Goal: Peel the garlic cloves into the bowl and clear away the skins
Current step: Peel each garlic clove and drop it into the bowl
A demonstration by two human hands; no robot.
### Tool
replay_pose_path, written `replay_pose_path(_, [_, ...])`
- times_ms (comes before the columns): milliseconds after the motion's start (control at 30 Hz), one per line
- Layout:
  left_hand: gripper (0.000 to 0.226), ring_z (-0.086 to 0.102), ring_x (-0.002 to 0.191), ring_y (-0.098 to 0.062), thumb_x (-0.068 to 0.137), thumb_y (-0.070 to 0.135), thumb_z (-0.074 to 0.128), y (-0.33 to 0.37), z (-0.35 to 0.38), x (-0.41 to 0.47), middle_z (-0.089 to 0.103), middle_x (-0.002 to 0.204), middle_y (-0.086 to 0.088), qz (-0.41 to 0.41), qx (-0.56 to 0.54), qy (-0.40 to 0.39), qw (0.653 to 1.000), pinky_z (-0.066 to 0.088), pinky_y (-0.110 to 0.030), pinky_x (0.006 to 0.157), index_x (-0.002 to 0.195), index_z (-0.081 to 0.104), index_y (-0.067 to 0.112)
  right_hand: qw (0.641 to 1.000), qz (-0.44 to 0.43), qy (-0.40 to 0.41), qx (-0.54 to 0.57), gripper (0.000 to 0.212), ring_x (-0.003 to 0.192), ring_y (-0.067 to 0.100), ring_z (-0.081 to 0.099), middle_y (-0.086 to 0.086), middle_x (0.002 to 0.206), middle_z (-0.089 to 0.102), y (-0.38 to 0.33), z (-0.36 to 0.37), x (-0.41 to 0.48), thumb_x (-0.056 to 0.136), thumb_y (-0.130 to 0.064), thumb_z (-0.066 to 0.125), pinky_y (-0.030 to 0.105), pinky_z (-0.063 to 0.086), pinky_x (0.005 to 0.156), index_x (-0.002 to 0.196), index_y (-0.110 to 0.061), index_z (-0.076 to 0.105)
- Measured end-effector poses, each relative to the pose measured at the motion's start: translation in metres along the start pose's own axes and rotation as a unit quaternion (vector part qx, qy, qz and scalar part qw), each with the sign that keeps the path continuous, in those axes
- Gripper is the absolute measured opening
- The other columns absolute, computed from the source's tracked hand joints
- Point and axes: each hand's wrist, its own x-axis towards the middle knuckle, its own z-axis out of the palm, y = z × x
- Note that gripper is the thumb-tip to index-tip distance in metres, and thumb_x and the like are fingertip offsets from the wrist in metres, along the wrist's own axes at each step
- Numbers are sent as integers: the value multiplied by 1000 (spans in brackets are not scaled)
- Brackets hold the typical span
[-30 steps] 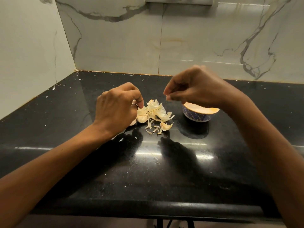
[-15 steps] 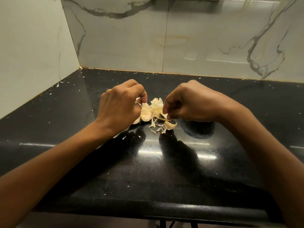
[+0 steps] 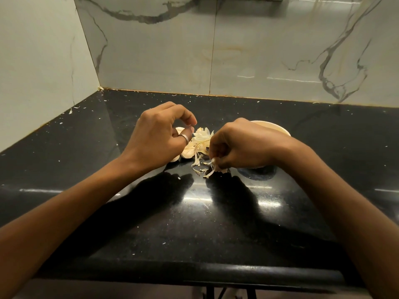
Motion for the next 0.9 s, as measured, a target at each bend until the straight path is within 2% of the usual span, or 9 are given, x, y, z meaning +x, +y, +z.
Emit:
replay_pose_path(100, [12,55,54,-12,86,12,77,5,-2,1,66,91,11,-19,-67,-23,997,39,-8,58,97,73,15,998,-8,31,48,3,69,1,66,-11,75,72,2,-4,-2,87,-25,77,18,50,65,88,-24,74])
replay_pose_path(200, [10,56,53,-17,86,13,77,9,-2,0,68,80,9,-20,-107,-59,992,45,-20,51,96,74,16,987,-8,64,147,4,73,11,73,-5,78,76,3,-7,-3,88,-19,77,30,61,71,90,-21,75])
replay_pose_path(267, [7,56,51,-19,85,21,74,10,-1,-2,67,68,0,-26,-115,-74,990,48,-31,51,91,74,17,975,-7,73,211,6,75,16,75,1,80,77,4,-8,-3,90,-14,76,32,63,70,95,-14,74])
replay_pose_path(433, [23,61,51,-26,84,42,71,11,-4,-2,68,64,-11,-61,-158,-92,981,49,-34,48,91,73,20,948,-2,90,304,15,78,22,76,10,84,77,4,-7,-1,87,-11,78,35,64,70,100,-6,71])
replay_pose_path(533, [26,65,55,-32,84,43,73,11,-5,-1,71,70,-11,-74,-182,-106,975,53,-45,51,94,73,20,935,-3,94,342,23,77,22,76,12,85,77,3,-6,0,84,-16,79,25,59,67,101,-4,70])
replay_pose_path(633, [31,68,56,-27,85,46,76,11,-6,0,73,73,-7,-92,-193,-127,969,56,-49,55,96,73,17,923,4,93,374,24,77,22,75,16,87,76,3,-6,0,85,-14,78,23,58,67,103,-2,68])
replay_pose_path(767, [35,69,59,-29,80,51,73,13,-7,0,73,74,-7,-134,-209,-160,955,57,-49,61,96,73,19,915,8,109,389,17,78,22,75,16,90,76,3,-5,0,90,-11,73,25,59,67,103,-3,68])
replay_pose_path(833, [27,69,58,-27,84,43,75,11,-7,0,73,74,-5,-141,-205,-166,954,58,-49,62,95,73,18,919,11,125,374,16,78,18,75,10,88,76,4,-4,1,90,-14,74,26,59,67,102,-5,69])
replay_pose_path(900, [17,68,56,-21,88,31,75,10,-7,1,74,73,1,-144,-207,-164,954,59,-41,59,94,74,15,926,15,139,352,13,76,14,73,7,87,76,5,-3,2,91,-15,74,28,60,68,101,-8,70])
